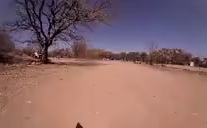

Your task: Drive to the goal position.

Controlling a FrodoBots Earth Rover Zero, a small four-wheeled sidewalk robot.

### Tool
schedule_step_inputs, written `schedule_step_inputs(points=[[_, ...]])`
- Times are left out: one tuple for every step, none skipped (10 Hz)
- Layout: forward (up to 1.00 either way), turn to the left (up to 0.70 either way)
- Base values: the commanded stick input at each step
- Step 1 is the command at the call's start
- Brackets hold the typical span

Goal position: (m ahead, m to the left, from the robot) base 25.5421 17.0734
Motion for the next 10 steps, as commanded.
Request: schedule_step_inputs(points=[[1.0, 0.0], [1.0, 0.0], [1.0, 0.0], [1.0, 0.0], [1.0, 0.0], [1.0, 0.0], [1.0, 0.0], [1.0, 0.0], [1.0, 0.0], [1.0, 0.0]])
